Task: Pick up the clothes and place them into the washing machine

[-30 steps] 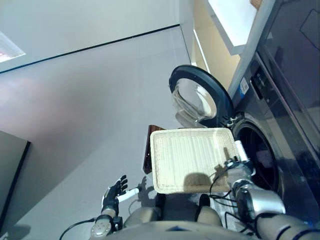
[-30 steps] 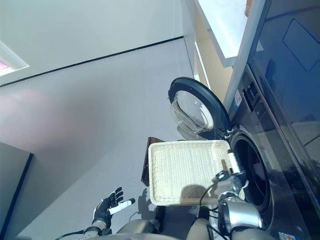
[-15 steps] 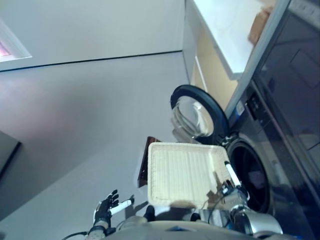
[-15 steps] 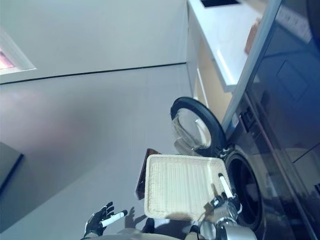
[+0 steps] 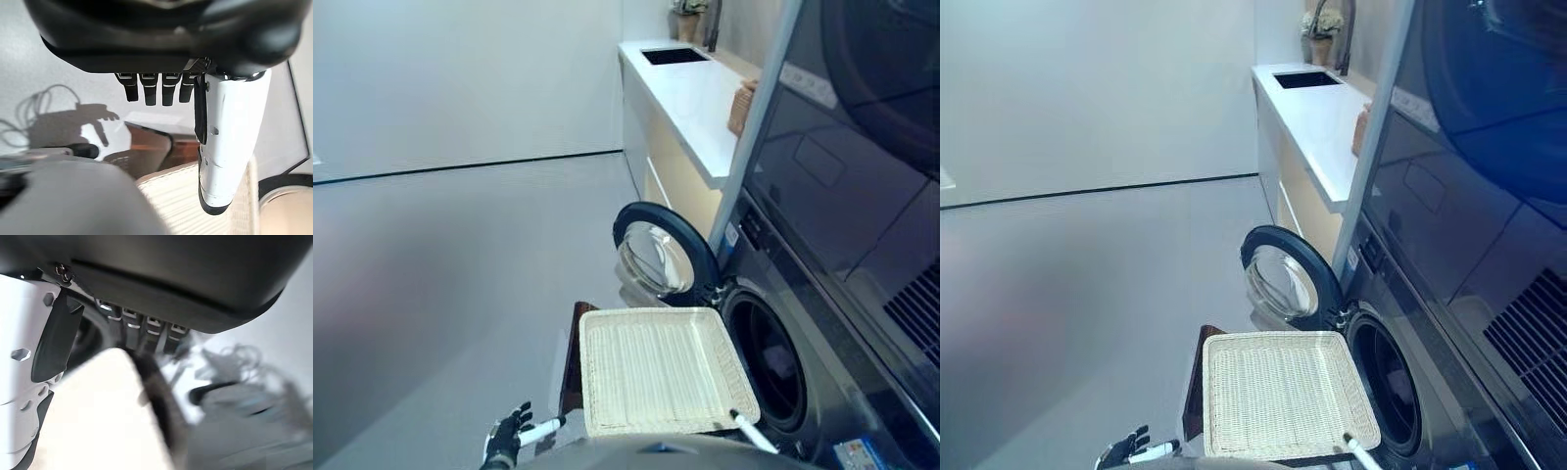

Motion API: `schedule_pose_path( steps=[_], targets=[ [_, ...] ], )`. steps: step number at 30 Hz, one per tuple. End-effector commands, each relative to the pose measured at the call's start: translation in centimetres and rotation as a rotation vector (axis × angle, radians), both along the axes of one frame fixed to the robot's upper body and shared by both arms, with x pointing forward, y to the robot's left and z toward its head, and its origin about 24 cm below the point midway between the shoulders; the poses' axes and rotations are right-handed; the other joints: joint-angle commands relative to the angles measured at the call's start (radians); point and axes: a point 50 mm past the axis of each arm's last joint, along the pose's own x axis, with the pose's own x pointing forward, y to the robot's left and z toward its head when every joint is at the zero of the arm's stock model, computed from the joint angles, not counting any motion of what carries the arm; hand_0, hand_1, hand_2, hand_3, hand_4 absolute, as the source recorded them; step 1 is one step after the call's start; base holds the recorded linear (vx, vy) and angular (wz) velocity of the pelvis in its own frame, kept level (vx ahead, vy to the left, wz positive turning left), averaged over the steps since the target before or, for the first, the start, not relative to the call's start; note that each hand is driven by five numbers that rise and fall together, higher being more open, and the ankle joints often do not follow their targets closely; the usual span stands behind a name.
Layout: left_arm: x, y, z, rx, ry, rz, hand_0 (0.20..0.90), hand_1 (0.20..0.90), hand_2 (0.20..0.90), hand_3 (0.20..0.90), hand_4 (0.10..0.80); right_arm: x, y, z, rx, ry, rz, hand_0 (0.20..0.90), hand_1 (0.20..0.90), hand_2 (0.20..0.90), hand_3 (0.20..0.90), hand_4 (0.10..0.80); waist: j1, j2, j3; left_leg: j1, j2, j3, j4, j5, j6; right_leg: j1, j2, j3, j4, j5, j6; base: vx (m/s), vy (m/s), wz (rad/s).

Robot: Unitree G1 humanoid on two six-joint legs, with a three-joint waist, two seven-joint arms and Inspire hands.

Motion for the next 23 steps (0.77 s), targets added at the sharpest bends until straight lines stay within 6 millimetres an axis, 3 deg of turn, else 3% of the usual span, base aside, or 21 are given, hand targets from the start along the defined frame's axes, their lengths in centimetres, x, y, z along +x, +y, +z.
schedule_pose_path(
  steps=[1,3,8,15,23],
  targets=[
    [1.6,1.4,0.4,0.054,-0.027,-0.058,0.900,0.900,0.900,0.900,0.800,1.0,0.1,0.1,-0.095,0.049,0.215,0.900,0.900,0.900,0.900,0.800,-0.022,-0.049,-0.030,0.025,0.010,-0.017,-0.002,-0.028,-0.082,0.076,-0.029,0.007,-0.171,0.101,0.021,-0.039,0.026,0.01],
    [1.6,1.1,0.3,0.065,-0.009,-0.109,0.900,0.900,0.900,0.900,0.800,0.3,-0.2,0.1,-0.136,0.139,0.340,0.900,0.900,0.900,0.900,0.800,-0.026,-0.047,-0.036,0.034,0.010,-0.014,0.000,-0.033,-0.078,0.083,-0.026,0.015,-0.167,0.097,0.023,0.000,0.000,0.00],
    [2.3,0.3,0.2,0.051,-0.008,-0.161,0.900,0.900,0.900,0.900,0.800,-0.7,-0.3,0.1,-0.120,0.212,0.413,0.900,0.900,0.900,0.900,0.800,-0.031,-0.043,-0.049,0.054,0.008,-0.011,0.009,-0.045,-0.071,0.104,-0.027,0.018,-0.158,0.088,0.024,-0.001,0.010,-0.03],
    [1.9,0.3,0.1,0.035,0.020,-0.140,0.900,0.900,0.900,0.900,0.800,0.6,-0.1,0.0,-0.122,0.177,0.407,0.900,0.900,0.900,0.900,0.800,-0.037,-0.045,-0.055,0.067,0.013,-0.004,0.010,-0.050,-0.071,0.110,-0.023,0.025,-0.155,0.082,0.026,0.000,0.000,0.00],
    [2.1,0.2,0.0,0.034,0.025,-0.142,0.900,0.900,0.900,0.900,0.800,0.7,-0.3,0.1,-0.134,0.195,0.436,0.900,0.900,0.900,0.900,0.800,-0.041,-0.045,-0.050,0.074,0.017,0.005,0.009,-0.053,-0.070,0.107,-0.016,0.037,-0.154,0.081,0.027,0.003,-0.001,-0.08]
  ],
)
